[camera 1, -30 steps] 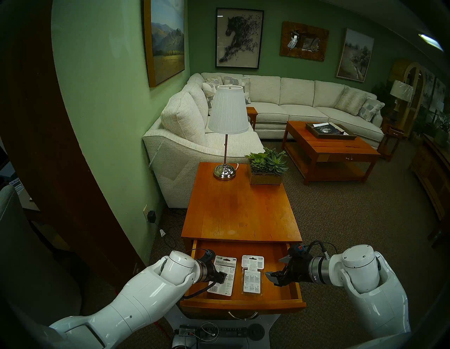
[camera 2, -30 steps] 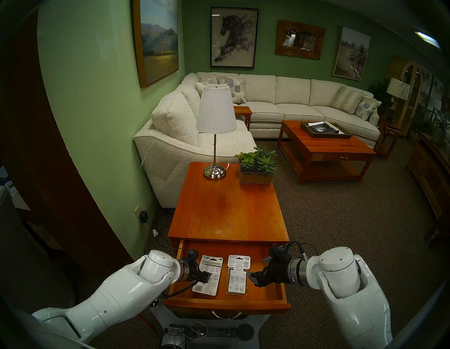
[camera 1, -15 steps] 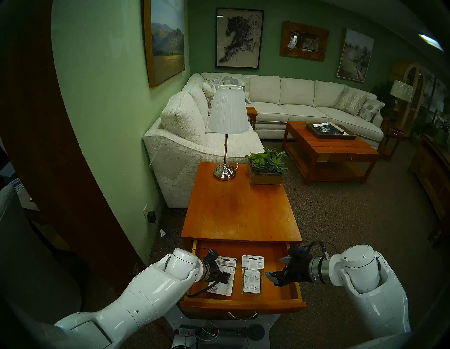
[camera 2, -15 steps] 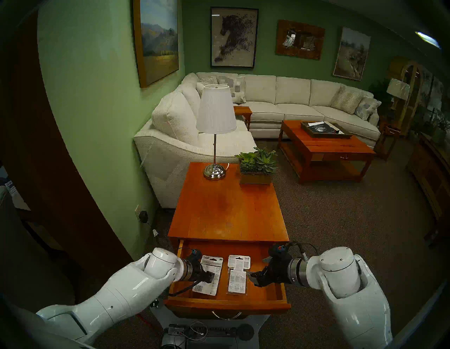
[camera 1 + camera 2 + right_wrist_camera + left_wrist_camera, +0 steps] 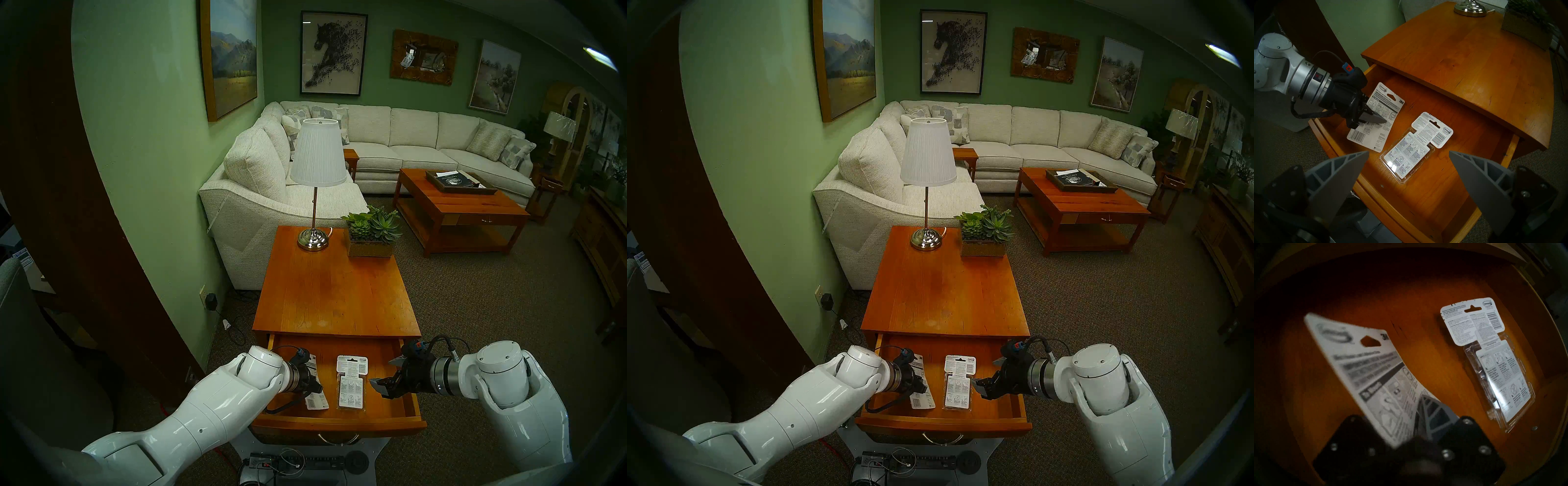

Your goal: Open the drawer, take out the contents and close the drawer

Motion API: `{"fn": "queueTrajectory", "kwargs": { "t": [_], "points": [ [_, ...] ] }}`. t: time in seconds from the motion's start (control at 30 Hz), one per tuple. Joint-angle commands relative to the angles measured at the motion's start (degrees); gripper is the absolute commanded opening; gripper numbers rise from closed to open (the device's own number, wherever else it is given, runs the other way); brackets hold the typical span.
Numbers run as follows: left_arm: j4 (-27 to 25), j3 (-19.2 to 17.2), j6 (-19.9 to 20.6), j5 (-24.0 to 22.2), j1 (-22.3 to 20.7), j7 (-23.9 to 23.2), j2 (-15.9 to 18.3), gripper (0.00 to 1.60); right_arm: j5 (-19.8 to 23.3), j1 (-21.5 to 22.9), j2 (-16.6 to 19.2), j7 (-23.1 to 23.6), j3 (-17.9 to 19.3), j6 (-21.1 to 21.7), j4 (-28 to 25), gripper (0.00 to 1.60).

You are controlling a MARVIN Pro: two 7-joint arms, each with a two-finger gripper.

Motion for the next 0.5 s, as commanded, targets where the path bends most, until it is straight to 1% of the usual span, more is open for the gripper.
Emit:
{"fn": "queueTrajectory", "kwargs": {
  "t": [0.0,0.2,0.23,0.33,0.37,0.47],
  "points": [
    [-1.91,-0.65,0.1,-0.48,-0.68,-0.63,0.17,0.0,0.08,0.38,0.06,0.06,0.1,0.22,-1.63,1.6],
    [-8.27,-1.9,1.55,-2.01,1.33,-1.97,2.65,0.0,0.12,0.39,0.08,0.06,0.08,0.16,-1.58,1.6],
    [-8.29,-1.92,1.15,-2.25,1.01,-2.82,2.73,0.0,0.13,0.4,0.08,0.06,0.07,0.13,-1.55,1.6],
    [-11.88,-2.83,2.27,-3.5,1.37,-4.31,3.89,0.0,0.15,0.43,0.09,0.06,0.05,0.06,-1.47,1.6],
    [-11.79,-2.91,2.39,-3.79,1.04,-4.91,3.84,0.0,0.16,0.44,0.09,0.06,0.05,0.04,-1.44,1.6],
    [-14.73,-3.52,3.38,-4.79,1.45,-6.32,4.91,0.0,0.18,0.46,0.09,0.06,0.04,0.01,-1.4,1.6]
  ]
}}
